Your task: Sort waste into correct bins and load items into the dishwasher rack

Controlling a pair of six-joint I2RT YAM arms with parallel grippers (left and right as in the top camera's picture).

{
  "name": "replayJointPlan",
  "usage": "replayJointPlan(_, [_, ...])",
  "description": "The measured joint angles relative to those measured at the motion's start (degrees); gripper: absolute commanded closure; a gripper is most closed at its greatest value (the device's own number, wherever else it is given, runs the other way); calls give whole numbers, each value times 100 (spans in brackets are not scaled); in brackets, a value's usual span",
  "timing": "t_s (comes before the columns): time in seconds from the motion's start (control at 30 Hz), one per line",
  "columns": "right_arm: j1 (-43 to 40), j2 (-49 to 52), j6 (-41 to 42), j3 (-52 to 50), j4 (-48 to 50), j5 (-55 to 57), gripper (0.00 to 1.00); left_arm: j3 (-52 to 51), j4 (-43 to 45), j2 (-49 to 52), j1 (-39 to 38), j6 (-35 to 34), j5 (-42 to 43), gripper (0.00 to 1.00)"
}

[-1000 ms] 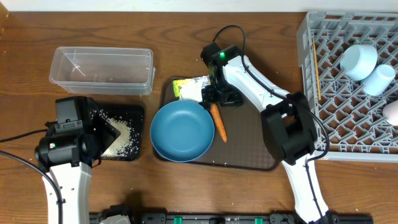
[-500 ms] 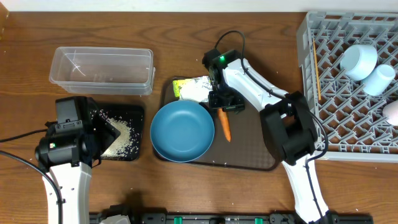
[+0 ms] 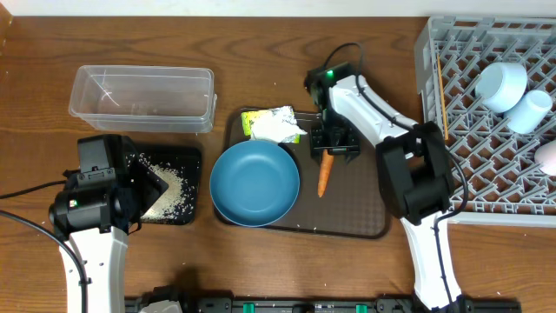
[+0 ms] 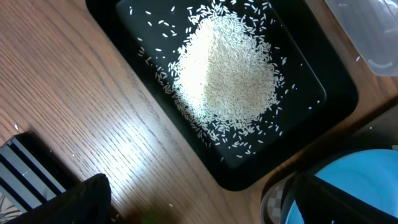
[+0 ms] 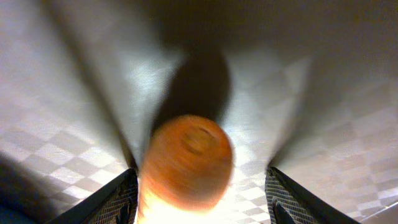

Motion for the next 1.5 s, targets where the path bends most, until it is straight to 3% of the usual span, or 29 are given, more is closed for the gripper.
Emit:
replayJointPlan(0.3, [-35,-433,-11,-39,33,-74,31,0,0,0,0,2,304,4])
replayJointPlan(0.43, [-35,-874,-9,-39,81,-96,27,0,151,2,-4,446,997,4])
replayJointPlan(0.53, [-39,-1193,-4,-39,120,-101,18,0,278,4,-125,1086,1786,4])
replayJointPlan(0.57, [-42,-1274,7,-39,127,-101,8,0,293,7,-205,1268,2000,4])
replayJointPlan(0.6, [-46,-1362,2,-39,144,-109,1,0,315,13,-323,1460,2232,4])
replayJointPlan(0.87, [-501,-1851,-26,-42,387,-142,1,0,1005,166,-2227,2210,3047,4])
replayJointPlan(1.07, [-1526,-2326,-26,-44,382,-127,1,2,1902,916,-3941,2127,2730,4])
replayJointPlan(1.27, [-2273,-2455,-26,-44,382,-101,1,13,2846,1902,-4948,2085,2192,4])
replayJointPlan(1.5, [-2614,-2455,-26,-44,380,-103,1,905,1941,2885,-5482,2166,1182,3])
